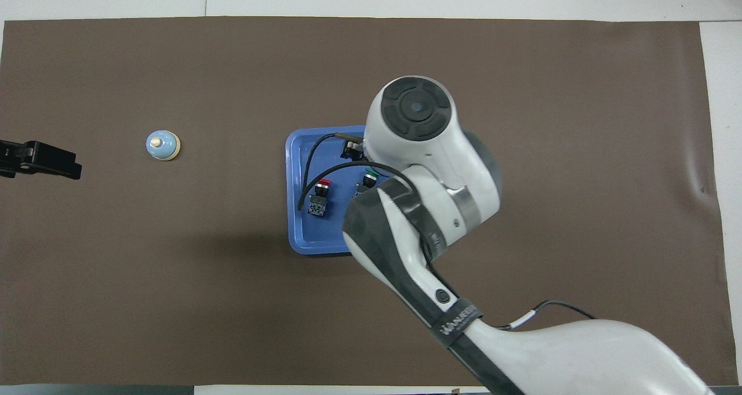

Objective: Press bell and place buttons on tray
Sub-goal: 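Carry the red button into the tray and open the right gripper, then withdraw the right gripper while the left gripper reaches the bell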

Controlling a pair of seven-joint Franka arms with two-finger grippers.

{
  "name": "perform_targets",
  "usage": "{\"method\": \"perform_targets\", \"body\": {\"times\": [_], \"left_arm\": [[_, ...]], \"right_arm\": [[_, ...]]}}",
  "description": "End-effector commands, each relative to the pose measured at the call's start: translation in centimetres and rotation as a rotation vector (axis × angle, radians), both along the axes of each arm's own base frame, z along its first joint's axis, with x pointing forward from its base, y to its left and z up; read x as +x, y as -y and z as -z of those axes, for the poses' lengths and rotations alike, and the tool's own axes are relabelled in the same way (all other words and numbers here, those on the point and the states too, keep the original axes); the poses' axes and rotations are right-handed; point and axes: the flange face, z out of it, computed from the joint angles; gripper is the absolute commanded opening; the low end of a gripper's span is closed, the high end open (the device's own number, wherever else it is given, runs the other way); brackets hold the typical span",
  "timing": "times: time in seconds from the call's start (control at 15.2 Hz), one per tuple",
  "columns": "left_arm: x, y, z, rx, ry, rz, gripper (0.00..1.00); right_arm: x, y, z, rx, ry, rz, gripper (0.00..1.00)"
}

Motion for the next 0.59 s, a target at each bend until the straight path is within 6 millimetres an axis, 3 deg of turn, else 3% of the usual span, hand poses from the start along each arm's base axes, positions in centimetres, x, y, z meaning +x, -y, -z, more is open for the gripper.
{"method": "perform_targets", "body": {"times": [0.0,0.2,0.53], "left_arm": [[-0.3,-0.3,-0.5,0.009,-0.003,0.002,1.0],[-0.3,-0.3,-0.5,0.009,-0.005,0.002,1.0],[-0.3,-0.3,-0.4,0.009,-0.006,0.002,1.0]], "right_arm": [[1.2,7.7,-3.5,-0.014,-0.017,-0.048,1.0],[2.1,15.0,-5.3,-0.028,-0.054,-0.168,1.0],[1.6,24.1,-8.8,-0.033,-0.073,-0.334,1.0]]}}
